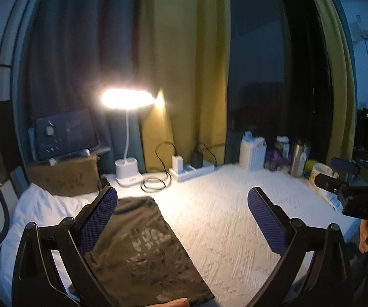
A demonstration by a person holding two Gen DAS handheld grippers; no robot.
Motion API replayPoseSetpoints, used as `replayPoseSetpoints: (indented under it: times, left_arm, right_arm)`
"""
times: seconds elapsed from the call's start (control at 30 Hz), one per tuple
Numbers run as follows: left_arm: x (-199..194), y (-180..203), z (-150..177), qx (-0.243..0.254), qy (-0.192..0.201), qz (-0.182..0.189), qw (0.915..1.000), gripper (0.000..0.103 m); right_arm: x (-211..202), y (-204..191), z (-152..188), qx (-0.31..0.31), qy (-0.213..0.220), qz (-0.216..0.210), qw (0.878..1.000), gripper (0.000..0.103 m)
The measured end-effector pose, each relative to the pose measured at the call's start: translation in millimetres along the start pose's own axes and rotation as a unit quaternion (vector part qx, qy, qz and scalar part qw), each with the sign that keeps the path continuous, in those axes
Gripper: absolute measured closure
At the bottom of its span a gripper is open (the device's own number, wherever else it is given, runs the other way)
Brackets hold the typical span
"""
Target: Fold small clothes
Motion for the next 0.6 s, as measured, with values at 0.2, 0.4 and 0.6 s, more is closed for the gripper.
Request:
replayPoseSetpoints:
  times: [0.2,0.4,0.6]
  left_arm:
    - [-10.8,-4.9,-5.2,-0.007,0.006,-0.014,0.9999,0.002]
    - [-23.0,-12.8,-10.1,-0.012,0.009,-0.035,0.9993,0.002]
    - [-36.3,-17.3,-18.0,-0.007,0.029,-0.041,0.9987,0.002]
  right_arm:
    - [-21.4,1.6,-20.4,0.012,0.034,-0.005,0.999,0.016]
    - [-30.6,6.1,-34.1,0.021,0.042,0.014,0.999,0.014]
    - [-42.7,-1.3,-46.0,0.016,0.054,0.006,0.998,0.014]
Point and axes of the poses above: each gripper's, at about its wrist camera, not at the fingertips, and x roughly the way its jaws point, y to its right, z to its underside, the point moved 6 cm from there along x, roughly the way its jaws point, and after that the axes turned 14 degrees about z, right-handed, at the moved point
